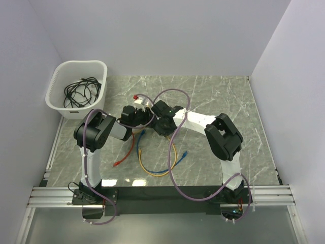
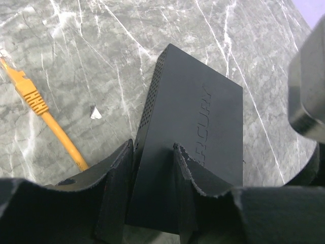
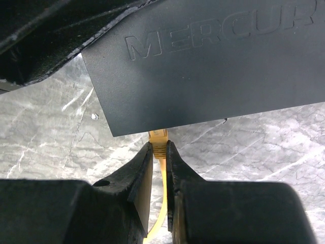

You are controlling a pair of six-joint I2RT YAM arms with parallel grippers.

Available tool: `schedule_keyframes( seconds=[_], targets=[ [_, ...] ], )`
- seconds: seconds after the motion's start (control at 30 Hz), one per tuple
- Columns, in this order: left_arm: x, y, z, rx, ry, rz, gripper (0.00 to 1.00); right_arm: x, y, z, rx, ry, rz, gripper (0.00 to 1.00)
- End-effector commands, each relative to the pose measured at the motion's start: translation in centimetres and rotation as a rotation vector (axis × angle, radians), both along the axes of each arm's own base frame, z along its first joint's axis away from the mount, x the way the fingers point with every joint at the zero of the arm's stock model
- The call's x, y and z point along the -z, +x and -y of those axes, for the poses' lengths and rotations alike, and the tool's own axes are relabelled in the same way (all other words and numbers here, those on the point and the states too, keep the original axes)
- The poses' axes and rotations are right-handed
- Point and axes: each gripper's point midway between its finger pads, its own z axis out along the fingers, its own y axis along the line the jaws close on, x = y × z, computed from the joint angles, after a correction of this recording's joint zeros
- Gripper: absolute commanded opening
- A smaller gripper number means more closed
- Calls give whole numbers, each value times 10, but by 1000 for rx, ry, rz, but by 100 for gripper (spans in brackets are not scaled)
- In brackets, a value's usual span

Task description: Insert the plug into the switch port

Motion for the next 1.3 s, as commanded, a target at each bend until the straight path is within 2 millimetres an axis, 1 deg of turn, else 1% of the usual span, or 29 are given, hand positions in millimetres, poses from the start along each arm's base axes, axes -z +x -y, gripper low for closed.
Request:
schedule_keyframes(
  seconds=[0.0,0.03,0.1,0.2,0.23,0.33,0.37,0.43,0.47,0.5,0.53,0.6,0.63,0.7,0.73,0.77,0.8,0.83,0.87,0.9,0.93,1.0,1.03,1.1,1.13,1.17,1.2,1.23,1.27],
  targets=[
    [53,-91,42,251,71,-308,41,-56,84,-72,57,357,337,0],
    [52,-84,43,233,81,-309,42,-54,83,-71,59,354,334,0],
    [53,-75,41,204,96,-310,43,-48,80,-69,67,348,318,0],
    [49,-65,37,165,102,-315,48,-44,77,-68,74,345,306,0],
    [49,-59,34,141,110,-321,52,-43,77,-67,79,342,303,0],
    [46,-46,22,88,111,-329,59,-39,76,-63,97,319,290,0],
    [46,-42,15,65,110,-336,60,-40,77,-62,103,314,292,0],
    [38,-35,7,32,103,-327,61,-37,76,-57,117,291,289,1],
    [34,-28,-2,-11,102,-329,61,-38,76,-56,123,287,289,1],
    [30,-25,-5,-23,95,-326,62,-36,75,-54,127,277,283,2],
    [28,-22,-9,-35,88,-323,64,-37,75,-52,131,271,284,6],
    [16,-13,-15,-68,61,-320,66,-36,73,-49,142,257,282,10],
    [12,-10,-17,-79,54,-320,66,-38,74,-47,147,258,285,17],
    [2,1,-25,-124,49,-318,68,-38,72,-42,159,239,285,23],
    [-2,5,-29,-141,48,-316,69,-42,71,-41,160,239,290,30],
    [-6,8,-32,-153,48,-313,70,-41,69,-38,163,232,290,32],
    [-17,16,-35,-180,46,-289,71,-44,69,-37,165,232,294,36],
    [-17,18,-40,-200,57,-303,73,-48,67,-35,164,235,300,42],
    [-21,20,-43,-209,65,-297,74,-48,66,-33,165,229,299,44],
    [-27,27,-48,-240,74,-284,74,-49,63,-30,165,222,296,46],
    [-27,27,-52,-258,90,-294,76,-58,62,-30,164,234,307,47],
    [-40,32,-58,-281,96,-265,78,-63,56,-27,158,232,317,48],
    [-41,33,-63,-301,108,-271,80,-74,53,-26,155,246,329,49],
    [-57,40,-66,-314,104,-243,82,-78,44,-24,145,245,329,49],
    [-59,42,-69,-326,111,-240,84,-88,38,-26,136,264,338,50],
    [-64,43,-72,-336,122,-239,84,-86,30,-25,128,261,327,50],
    [-73,48,-75,-351,124,-227,84,-88,20,-30,108,267,323,50],
    [-77,51,-81,-383,135,-219,84,-97,13,-32,97,289,329,50],
    [-90,51,-86,-406,129,-197,84,-95,4,-33,88,291,322,50]
  ],
)
